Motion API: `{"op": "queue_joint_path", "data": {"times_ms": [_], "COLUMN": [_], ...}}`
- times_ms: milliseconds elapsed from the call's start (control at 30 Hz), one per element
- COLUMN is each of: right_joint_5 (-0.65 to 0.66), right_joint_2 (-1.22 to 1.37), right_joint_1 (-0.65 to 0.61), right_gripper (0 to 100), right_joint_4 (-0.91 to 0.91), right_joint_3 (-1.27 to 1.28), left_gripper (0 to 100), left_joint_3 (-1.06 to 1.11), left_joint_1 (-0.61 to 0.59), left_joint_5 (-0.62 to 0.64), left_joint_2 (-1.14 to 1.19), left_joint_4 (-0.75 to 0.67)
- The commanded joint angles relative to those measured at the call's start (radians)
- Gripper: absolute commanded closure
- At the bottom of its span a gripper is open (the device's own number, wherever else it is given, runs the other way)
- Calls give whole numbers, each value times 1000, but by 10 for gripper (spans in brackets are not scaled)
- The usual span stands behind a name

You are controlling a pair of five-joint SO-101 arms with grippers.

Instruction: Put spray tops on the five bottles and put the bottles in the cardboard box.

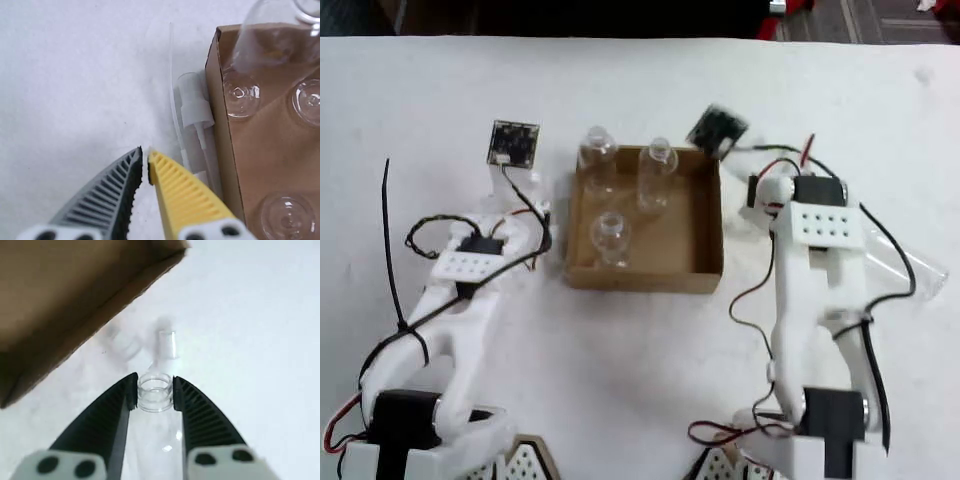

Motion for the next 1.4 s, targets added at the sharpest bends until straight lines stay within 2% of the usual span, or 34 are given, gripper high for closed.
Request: {"op": "queue_joint_path", "data": {"times_ms": [0, 100, 200, 367, 567, 767, 833, 933, 1100, 1367], "right_joint_5": [-331, -586, -778, -956, -1162, -1171, -1086, -924, -933, -934], "right_joint_2": [-136, -229, -348, -495, -564, -562, -562, -562, -561, -404], "right_joint_1": [-15, -58, -116, -182, -189, -189, -197, -255, -303, -274], "right_gripper": [951, 984, 982, 983, 983, 983, 983, 983, 983, 984], "right_joint_4": [-61, -76, -77, -125, -406, -842, -923, -952, -958, -1133], "right_joint_3": [-14, -14, -11, 18, 233, 516, 571, 623, 641, 646], "left_gripper": [976, 976, 976, 976, 976, 976, 976, 976, 976, 976], "left_joint_3": [-5, -5, -5, -5, -5, 5, 3, 3, 3, 3], "left_joint_1": [7, 7, 5, 5, 5, 4, 7, 10, 7, 5], "left_joint_5": [-14, -14, -14, -14, -14, -14, -14, -14, -14, -14], "left_joint_2": [-2, -2, -2, -2, -2, -2, -2, -2, -2, -2], "left_joint_4": [-20, -20, -20, -20, -20, -28, -28, -28, -28, -28]}}
